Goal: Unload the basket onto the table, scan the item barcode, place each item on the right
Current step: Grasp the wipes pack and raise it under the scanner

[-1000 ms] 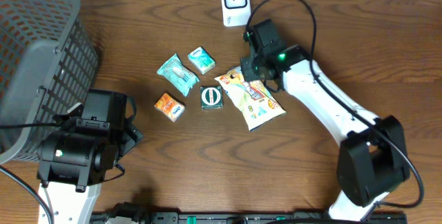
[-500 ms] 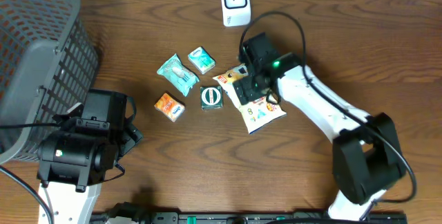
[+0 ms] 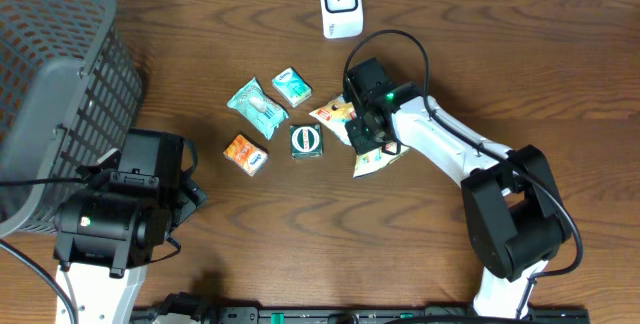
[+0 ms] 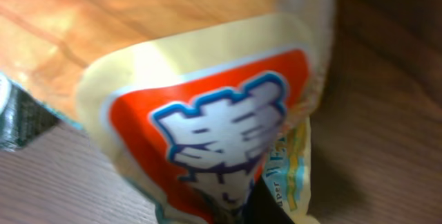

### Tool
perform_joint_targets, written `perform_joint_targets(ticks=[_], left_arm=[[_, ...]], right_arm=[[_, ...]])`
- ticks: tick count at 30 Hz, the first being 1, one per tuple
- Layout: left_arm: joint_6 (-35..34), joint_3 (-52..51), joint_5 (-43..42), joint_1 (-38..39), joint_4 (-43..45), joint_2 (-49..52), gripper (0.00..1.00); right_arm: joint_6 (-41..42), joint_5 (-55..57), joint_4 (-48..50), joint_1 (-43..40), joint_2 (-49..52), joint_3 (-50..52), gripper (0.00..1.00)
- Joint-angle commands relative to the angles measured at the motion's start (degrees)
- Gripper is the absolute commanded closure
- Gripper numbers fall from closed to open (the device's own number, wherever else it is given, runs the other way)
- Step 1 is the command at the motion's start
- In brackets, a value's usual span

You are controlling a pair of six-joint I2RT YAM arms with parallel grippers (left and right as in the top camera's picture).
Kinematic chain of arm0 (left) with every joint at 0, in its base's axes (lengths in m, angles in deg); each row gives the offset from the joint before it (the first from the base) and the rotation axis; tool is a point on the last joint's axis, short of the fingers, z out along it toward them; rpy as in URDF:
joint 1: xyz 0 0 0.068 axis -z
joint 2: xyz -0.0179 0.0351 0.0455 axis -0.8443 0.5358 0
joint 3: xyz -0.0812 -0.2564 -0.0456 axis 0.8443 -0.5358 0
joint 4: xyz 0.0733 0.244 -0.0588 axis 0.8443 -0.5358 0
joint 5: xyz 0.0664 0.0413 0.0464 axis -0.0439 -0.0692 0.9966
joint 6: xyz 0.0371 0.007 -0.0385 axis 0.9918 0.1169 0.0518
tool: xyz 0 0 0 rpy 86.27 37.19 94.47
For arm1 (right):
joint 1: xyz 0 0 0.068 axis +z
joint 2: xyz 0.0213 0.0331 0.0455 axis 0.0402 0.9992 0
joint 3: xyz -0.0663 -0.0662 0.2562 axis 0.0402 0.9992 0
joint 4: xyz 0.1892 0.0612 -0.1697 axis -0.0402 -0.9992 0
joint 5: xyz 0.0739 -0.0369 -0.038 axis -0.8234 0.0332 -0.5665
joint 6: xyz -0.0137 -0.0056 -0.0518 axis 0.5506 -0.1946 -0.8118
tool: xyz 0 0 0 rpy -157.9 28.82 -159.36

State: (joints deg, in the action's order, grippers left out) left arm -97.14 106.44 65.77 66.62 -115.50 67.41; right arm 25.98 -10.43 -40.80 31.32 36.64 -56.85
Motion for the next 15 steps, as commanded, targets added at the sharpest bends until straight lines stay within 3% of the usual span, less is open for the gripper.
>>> perform_joint_targets(ticks=[1, 10, 15], left_arm=[[-0.55, 1.09, 0.92, -0.22, -0.17, -0.26, 0.03], [-0.55, 1.09, 0.92, -0.22, -0.17, -0.26, 0.03], [-0.52, 1.09, 0.92, -0.22, -0.17, -0.26, 0.03]], right_arm=[[1.16, -0.72, 0.20, 0.07, 2.23, -1.55, 0.99], [2.86, 2.80, 3.28, -2.36, 2.03, -17.64, 0.99], [2.84, 4.52, 15.82, -3.21, 2.03, -20.68, 0.99]])
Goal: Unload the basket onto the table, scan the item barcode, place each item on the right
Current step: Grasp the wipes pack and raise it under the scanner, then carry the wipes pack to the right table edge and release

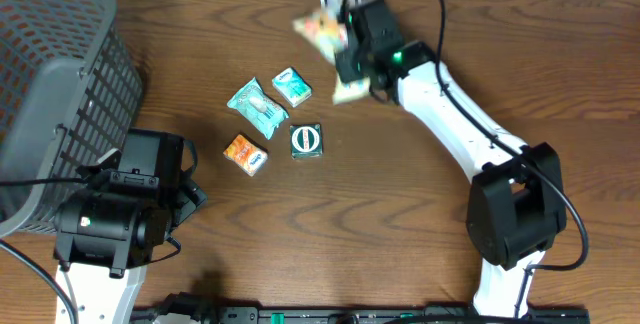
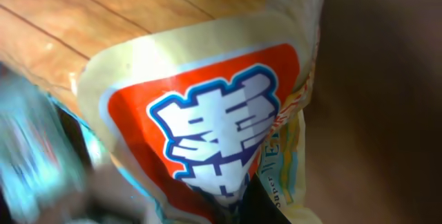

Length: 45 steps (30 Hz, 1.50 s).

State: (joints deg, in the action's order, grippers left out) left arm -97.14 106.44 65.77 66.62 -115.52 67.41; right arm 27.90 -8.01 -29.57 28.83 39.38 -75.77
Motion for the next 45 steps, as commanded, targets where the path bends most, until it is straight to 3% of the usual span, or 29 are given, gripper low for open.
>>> perform_joint_targets(ticks=[1, 10, 19, 34, 45], left_arm=[[-0.55, 1.09, 0.92, -0.22, -0.15, -0.26, 0.02], [-0.55, 1.09, 0.92, -0.22, -0.15, -0.26, 0.03], [-0.55, 1.09, 0.92, -0.22, -0.15, -0.26, 0.02], [-0.55, 1.09, 0.92, -0.22, -0.15, -0.26, 0.02], [-0.52, 1.09, 0.92, -0.22, -0.17, -0.26, 0.02]], right_arm=[[0.94, 2.05, 7.82, -0.96, -0.52, -1.73, 0.99], [0.92, 3.15, 37.29, -1.25, 7.15, -1.73, 0.99], [0.92, 6.14, 48.89, -2.40, 14.78, -1.75, 0.99], [1.01, 6.16, 48.35, -5.68, 11.76, -1.77, 0.99], [-4.26, 6.36, 26.10, -20.61, -0.26, -1.77, 0.99]])
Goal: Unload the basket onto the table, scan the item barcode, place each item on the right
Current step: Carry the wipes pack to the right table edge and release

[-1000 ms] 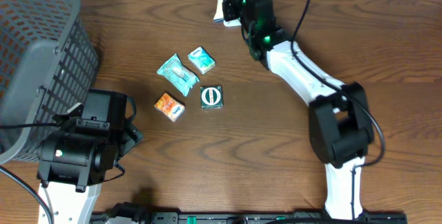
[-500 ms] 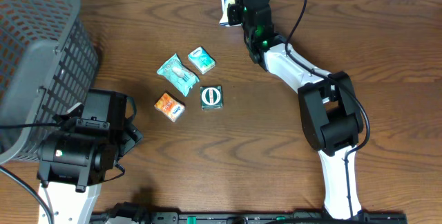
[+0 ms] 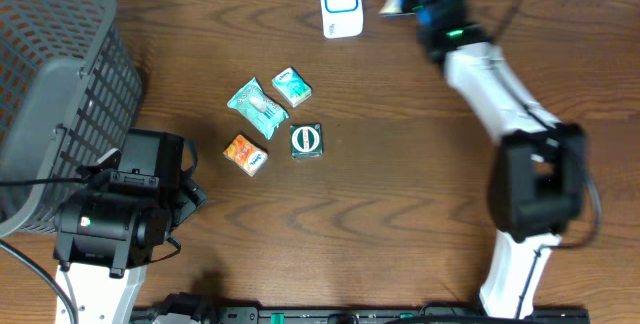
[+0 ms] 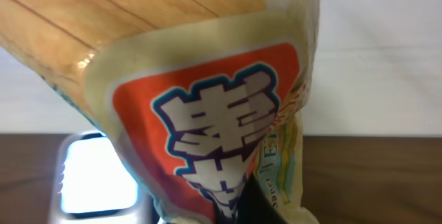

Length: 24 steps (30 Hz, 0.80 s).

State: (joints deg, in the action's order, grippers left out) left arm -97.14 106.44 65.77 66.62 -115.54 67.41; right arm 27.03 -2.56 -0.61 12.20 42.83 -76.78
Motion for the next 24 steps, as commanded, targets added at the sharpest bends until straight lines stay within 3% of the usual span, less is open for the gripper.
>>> perform_joint_targets(ticks=[1, 6, 16, 18, 19, 24], left_arm=[[-0.55, 1.09, 0.94, -0.22, -0.13, -0.26, 0.03], [-0.55, 1.09, 0.92, -0.22, -0.13, -0.26, 0.02], [-0.55, 1.09, 0.92, -0.22, -0.15, -0.26, 0.02], [-0.55, 1.09, 0.92, -0.22, -0.13, -0.26, 0.02], [-0.55, 1.09, 0.94, -0.22, -0.13, -0.26, 0.02], [-0.55, 1.09, 0.92, -0.22, -0.13, -0.26, 0.03]], right_arm=[[-4.85, 0.92, -5.46, -5.46, -4.02, -0.76, 0.99], [-12.72, 1.16, -17.53, -13.18, -3.78, -0.74, 0.99], [-13.05, 2.21, -29.68, -28.13, -0.83, -0.63, 0.99], [-13.05, 2.23, -31.41, -30.16, -0.66, -0.63, 0.92], [-13.05, 2.51, -32.11, -31.08, -0.66, -0.63, 0.80], [-13.03, 10.43, -35.74, -34.21, -0.68, -0.66, 0.78]])
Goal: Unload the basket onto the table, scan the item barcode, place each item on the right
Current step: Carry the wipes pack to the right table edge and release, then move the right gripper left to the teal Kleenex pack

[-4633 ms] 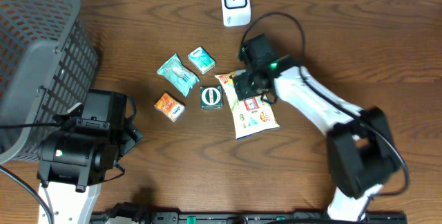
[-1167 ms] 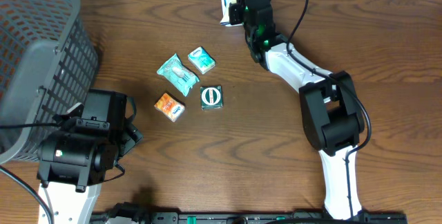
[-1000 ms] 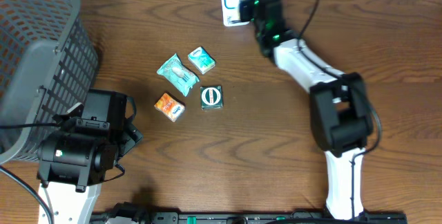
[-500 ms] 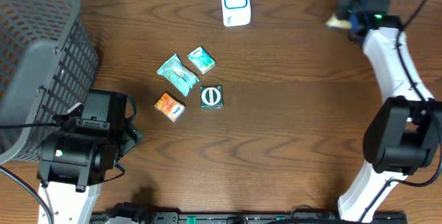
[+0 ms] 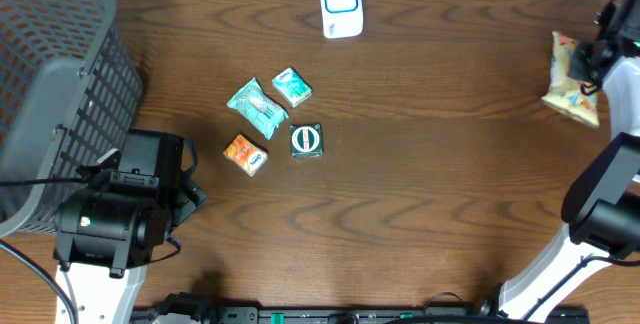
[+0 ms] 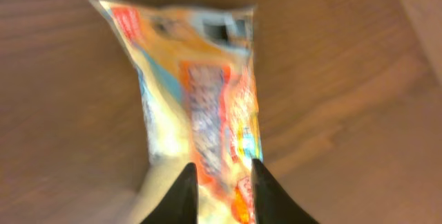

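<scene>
The orange, yellow and blue snack packet (image 5: 572, 69) lies flat on the wood table near its far right edge. In the right wrist view the packet (image 6: 207, 99) stretches away from the fingers, its near end below the gap. My right gripper (image 5: 598, 52) (image 6: 219, 182) hovers at that end, open, jaws apart. The white scanner (image 5: 340, 4) with its blue-lit face stands at the back centre, well left of the packet. My left gripper (image 5: 190, 192) rests at the front left; its fingers do not show clearly.
A grey mesh basket (image 5: 50, 84) fills the left back corner. Two teal packets (image 5: 258, 104) (image 5: 291, 86), a small orange packet (image 5: 245, 154) and a dark green round-label packet (image 5: 306, 140) lie left of centre. The right arm's base (image 5: 600, 214) stands at the right.
The right gripper held the packet up just right of the scanner; now it is at the table's far right edge, open, and the packet lies on the table there.
The right gripper was shut on the snack packet among the items at mid-table. Then it held the packet raised near the scanner, then just right of it at the back edge. Now the packet lies released at the far right. The left arm has stayed put.
</scene>
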### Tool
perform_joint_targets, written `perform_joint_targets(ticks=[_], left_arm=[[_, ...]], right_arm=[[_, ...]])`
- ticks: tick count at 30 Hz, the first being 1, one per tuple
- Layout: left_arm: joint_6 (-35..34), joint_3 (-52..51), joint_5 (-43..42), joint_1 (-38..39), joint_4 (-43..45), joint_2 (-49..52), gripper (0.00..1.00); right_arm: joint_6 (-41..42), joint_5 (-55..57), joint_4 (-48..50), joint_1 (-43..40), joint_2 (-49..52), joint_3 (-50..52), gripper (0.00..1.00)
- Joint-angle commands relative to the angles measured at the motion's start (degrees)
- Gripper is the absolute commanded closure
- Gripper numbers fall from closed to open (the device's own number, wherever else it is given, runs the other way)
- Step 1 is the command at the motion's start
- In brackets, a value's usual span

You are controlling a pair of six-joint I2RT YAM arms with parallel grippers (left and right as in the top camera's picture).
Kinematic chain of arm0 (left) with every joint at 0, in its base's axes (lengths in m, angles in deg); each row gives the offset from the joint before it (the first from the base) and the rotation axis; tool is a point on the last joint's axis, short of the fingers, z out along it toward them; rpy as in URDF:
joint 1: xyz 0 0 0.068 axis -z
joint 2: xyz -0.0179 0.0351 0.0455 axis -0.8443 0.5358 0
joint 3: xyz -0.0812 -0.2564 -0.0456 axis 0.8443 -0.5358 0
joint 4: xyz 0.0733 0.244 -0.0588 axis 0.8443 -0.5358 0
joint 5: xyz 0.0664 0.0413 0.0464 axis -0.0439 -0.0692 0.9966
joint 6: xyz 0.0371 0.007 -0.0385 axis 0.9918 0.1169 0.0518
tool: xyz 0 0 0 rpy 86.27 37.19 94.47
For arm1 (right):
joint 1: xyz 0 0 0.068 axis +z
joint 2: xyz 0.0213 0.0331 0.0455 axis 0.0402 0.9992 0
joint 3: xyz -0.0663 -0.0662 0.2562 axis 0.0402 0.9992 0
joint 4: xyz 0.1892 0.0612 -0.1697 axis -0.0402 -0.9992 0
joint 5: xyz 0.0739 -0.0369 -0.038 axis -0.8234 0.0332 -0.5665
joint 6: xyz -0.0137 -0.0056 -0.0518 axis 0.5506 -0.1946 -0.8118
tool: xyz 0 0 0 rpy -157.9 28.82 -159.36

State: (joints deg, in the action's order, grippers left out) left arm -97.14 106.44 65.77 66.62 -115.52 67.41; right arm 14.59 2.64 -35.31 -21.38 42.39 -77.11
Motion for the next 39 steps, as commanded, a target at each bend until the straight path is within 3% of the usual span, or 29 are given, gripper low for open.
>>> perform_joint_targets(ticks=[1, 6, 10, 13, 19, 22, 27, 33, 39], left_arm=[[-0.52, 1.09, 0.92, -0.22, -0.15, -0.26, 0.02], [-0.55, 1.09, 0.92, -0.22, -0.15, -0.26, 0.03], [-0.55, 1.09, 0.92, -0.22, -0.15, -0.26, 0.02], [-0.55, 1.09, 0.92, -0.22, -0.15, -0.26, 0.03], [-0.52, 1.09, 0.92, -0.22, -0.15, -0.26, 0.02], [-0.55, 1.09, 0.94, -0.22, -0.15, -0.26, 0.02], [-0.55, 1.09, 0.92, -0.22, -0.15, -0.26, 0.02], [-0.55, 1.09, 0.92, -0.22, -0.15, -0.26, 0.02], [-0.55, 1.09, 0.94, -0.22, -0.15, -0.26, 0.03]], right_arm=[[-0.59, 6.01, -1.81, -0.79, -0.33, -0.33, 0.78], [1.92, 0.61, -3.82, 0.07, -2.60, -0.33, 0.68], [5.64, -14.14, -3.85, 2.49, -6.34, -0.33, 0.43], [7.23, -22.80, -3.89, 5.55, -8.76, -0.33, 0.35], [8.68, -40.33, -6.67, 15.30, -11.34, -0.33, 0.32], [8.66, -46.71, -7.87, 21.33, -10.62, -0.31, 0.26], [7.74, -44.13, -4.48, 31.87, -7.69, -0.31, 0.28], [7.82, -35.28, 2.19, 43.60, -1.90, -0.31, 0.23], [9.94, -33.40, 9.81, 51.19, 4.02, -0.31, 0.30]])
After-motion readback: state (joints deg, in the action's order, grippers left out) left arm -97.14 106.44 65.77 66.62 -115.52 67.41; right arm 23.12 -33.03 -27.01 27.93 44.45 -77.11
